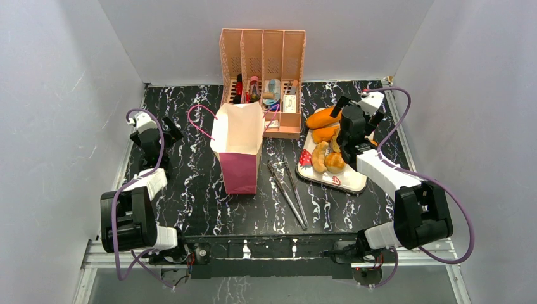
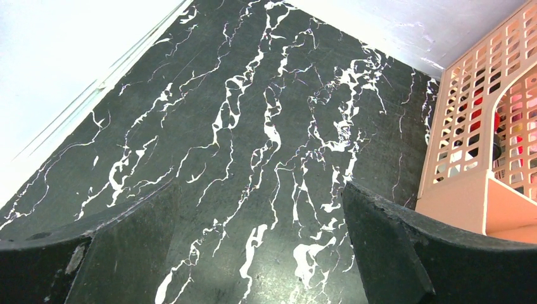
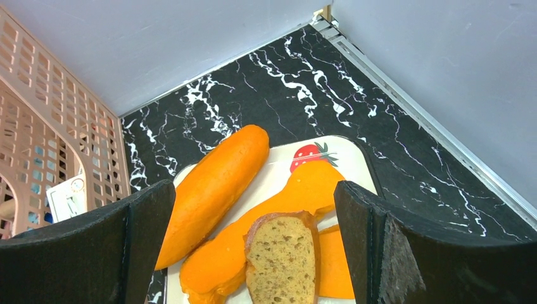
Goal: Take the fake bread out of the paper bag
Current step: Reset both arms
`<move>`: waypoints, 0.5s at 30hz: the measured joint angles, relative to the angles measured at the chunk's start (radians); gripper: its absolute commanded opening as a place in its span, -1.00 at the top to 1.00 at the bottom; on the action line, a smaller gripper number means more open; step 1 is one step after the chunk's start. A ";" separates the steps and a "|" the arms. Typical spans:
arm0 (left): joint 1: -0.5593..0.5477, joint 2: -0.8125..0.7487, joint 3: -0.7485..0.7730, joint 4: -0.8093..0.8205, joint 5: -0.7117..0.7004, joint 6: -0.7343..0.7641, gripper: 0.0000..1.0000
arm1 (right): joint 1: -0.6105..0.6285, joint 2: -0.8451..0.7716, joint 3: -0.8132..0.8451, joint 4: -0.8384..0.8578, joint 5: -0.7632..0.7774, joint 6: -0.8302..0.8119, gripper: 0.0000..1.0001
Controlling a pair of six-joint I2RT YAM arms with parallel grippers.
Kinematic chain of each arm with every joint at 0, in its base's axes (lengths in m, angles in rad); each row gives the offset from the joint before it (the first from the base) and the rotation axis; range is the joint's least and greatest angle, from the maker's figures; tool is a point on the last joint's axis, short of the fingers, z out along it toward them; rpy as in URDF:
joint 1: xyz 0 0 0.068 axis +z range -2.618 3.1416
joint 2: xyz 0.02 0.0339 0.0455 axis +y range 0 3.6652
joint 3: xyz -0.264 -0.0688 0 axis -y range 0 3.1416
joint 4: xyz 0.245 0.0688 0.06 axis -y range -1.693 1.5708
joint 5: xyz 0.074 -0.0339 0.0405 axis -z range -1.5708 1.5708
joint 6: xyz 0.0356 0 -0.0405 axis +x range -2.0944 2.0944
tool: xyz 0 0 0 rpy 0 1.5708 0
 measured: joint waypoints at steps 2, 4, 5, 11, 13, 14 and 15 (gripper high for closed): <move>0.000 0.000 0.000 0.000 -0.002 0.001 -0.96 | 0.003 -0.002 -0.006 0.001 0.000 -0.003 -0.96; 0.000 0.000 0.000 0.000 -0.003 0.001 -0.96 | 0.003 -0.002 -0.010 -0.001 0.000 -0.005 -0.96; 0.000 0.000 0.000 0.000 -0.004 0.001 -0.96 | 0.003 -0.002 -0.010 -0.001 0.000 -0.006 -0.96; -0.001 -0.001 0.000 0.000 -0.007 0.001 -0.96 | 0.004 -0.003 -0.010 0.000 0.000 -0.008 -0.96; -0.002 -0.001 0.000 0.000 -0.007 0.001 -0.96 | 0.004 -0.003 -0.010 0.000 0.000 -0.008 -0.96; -0.003 -0.001 0.000 0.000 -0.008 0.003 -0.96 | 0.004 -0.003 -0.010 0.000 0.000 -0.008 -0.96; -0.005 -0.002 0.000 0.000 -0.008 0.004 -0.96 | 0.005 -0.003 -0.010 0.000 0.000 -0.008 -0.96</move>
